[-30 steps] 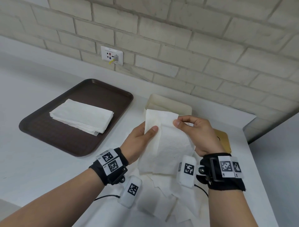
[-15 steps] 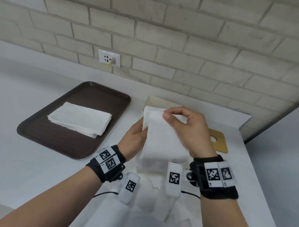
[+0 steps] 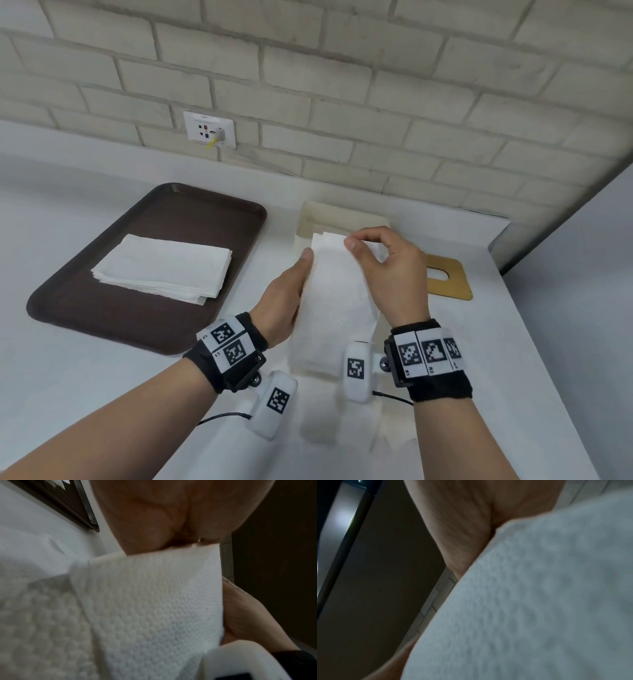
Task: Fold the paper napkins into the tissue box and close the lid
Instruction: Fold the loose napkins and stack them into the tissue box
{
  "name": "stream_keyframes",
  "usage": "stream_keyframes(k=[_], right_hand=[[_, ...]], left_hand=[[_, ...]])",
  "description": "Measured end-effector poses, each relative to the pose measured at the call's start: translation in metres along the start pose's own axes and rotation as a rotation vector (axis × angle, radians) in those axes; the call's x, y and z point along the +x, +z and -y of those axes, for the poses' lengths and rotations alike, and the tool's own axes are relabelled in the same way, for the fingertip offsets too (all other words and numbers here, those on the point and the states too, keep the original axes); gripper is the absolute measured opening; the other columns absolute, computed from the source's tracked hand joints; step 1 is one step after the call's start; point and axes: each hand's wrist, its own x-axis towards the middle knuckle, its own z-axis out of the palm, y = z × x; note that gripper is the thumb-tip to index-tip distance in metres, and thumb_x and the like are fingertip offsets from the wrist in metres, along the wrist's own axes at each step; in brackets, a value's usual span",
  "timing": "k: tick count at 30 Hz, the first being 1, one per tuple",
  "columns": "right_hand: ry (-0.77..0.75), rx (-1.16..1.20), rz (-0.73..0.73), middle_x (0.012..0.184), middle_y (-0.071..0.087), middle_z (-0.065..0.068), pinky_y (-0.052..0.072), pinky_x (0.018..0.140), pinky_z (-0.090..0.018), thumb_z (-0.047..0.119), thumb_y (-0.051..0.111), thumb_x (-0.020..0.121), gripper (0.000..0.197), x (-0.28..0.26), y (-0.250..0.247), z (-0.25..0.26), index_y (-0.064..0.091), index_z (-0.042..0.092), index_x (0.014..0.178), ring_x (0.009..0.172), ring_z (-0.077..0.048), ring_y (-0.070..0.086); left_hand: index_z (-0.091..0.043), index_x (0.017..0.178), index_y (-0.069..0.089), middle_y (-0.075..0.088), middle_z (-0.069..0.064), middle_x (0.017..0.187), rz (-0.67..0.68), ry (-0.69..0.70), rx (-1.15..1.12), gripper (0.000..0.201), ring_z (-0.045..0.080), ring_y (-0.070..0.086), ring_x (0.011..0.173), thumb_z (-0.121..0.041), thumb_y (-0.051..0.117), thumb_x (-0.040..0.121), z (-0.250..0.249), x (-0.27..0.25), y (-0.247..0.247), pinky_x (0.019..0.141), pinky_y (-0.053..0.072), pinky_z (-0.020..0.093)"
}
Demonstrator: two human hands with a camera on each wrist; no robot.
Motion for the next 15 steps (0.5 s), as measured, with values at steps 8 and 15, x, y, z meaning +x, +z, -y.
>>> stream_keyframes(k=[8,15], right_hand=[[0.129,0.003,-0.139,0.114,0.064,0.019,0.038,0.086,-0.004,0.045,0.076,0.088,0.036,-0.024,0.017,0.013,0.064,0.031,0.120,0.106,0.009,0.057],[0.385,0.279,0.175,0.124,0.064,0.026,0.050,0.081,-0.009,0.038,0.068,0.096,0.056,-0.079,0.028,0.008,0.039,0.041,0.144,0.108,0.012,0.063]], left_hand=[[-0.021,0.133,0.062,0.074,0.005,0.126,0.076,0.074,0.127,0.036,0.027,0.071,0.115,-0.033,0.057,0.099,0.005,-0.004,-0.020,0.101,0.055,0.049],[-0.021,0.135,0.060,0.071,0.010,0.131,0.046,0.159,0.034,0.035,0.033,0.068,0.121,-0.030,0.053,0.103,-0.006,-0.004,-0.034,0.103,0.054,0.053]])
